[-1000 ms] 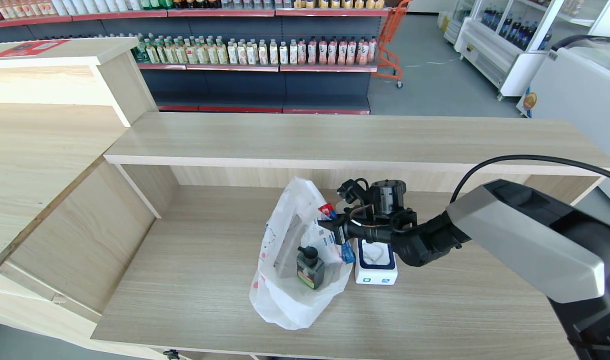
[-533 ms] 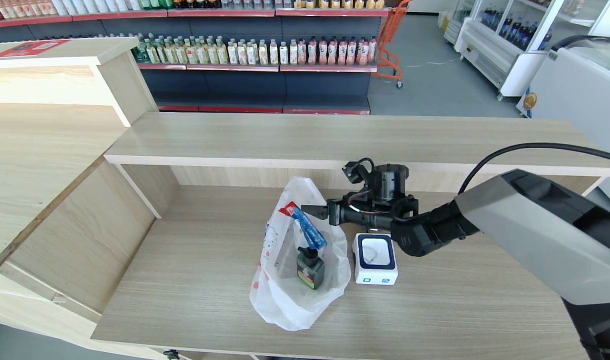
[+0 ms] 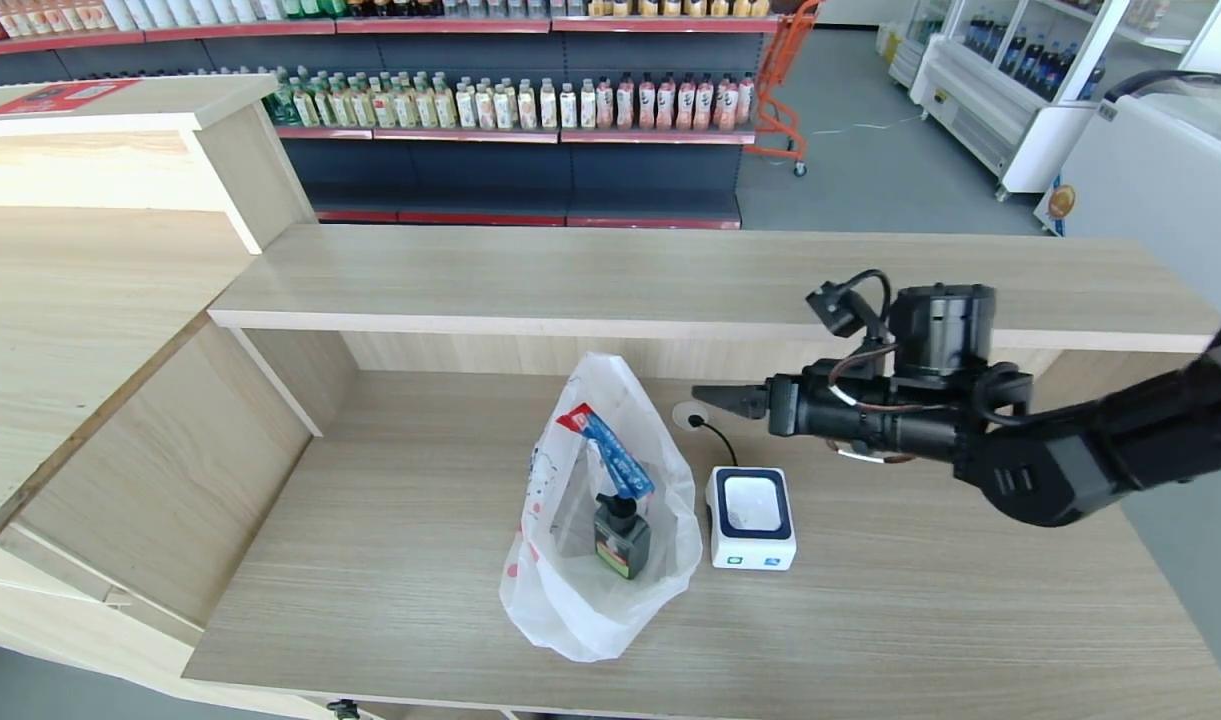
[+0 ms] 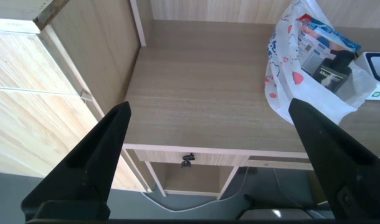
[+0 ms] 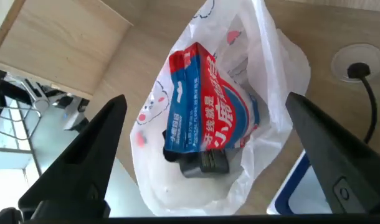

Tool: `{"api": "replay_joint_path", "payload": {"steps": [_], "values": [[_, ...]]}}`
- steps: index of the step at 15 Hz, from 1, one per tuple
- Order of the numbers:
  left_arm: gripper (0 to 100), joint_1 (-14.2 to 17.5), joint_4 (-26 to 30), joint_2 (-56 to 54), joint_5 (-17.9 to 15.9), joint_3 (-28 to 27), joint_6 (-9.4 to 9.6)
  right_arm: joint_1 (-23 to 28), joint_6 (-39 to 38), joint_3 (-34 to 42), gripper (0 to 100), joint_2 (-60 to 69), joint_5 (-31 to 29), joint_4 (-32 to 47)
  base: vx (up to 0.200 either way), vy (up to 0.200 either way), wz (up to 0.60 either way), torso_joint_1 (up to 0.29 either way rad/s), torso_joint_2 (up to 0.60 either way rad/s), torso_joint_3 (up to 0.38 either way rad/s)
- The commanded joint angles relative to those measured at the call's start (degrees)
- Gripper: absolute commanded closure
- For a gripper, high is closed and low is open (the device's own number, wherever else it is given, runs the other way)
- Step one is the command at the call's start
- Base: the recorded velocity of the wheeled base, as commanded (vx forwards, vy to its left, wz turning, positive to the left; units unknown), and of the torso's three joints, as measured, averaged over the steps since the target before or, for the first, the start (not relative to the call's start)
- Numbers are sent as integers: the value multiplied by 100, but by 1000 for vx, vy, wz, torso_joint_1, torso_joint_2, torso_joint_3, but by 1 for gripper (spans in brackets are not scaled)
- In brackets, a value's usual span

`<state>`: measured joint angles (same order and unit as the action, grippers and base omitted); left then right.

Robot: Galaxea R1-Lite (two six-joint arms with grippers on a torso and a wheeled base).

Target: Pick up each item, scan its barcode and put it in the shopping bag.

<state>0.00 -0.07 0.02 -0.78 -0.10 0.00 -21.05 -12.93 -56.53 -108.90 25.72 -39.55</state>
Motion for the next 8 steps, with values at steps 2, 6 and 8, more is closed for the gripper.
{"api": "replay_joint_path", "payload": {"steps": [2, 6, 8], "values": [[0, 0, -1, -2, -1, 1, 0, 1552, 889, 3025, 0, 4166, -568, 1678, 0, 0, 0, 0, 0, 0], [0, 0, -1, -2, -1, 1, 0, 2053, 951, 5389, 0, 6724, -2036, 1872, 0, 0, 0, 0, 0, 0], [0, 0, -1, -2, -1, 1, 0, 1947, 977, 5653, 0, 8385, -2370, 2557, 0, 0, 0, 0, 0, 0]]}}
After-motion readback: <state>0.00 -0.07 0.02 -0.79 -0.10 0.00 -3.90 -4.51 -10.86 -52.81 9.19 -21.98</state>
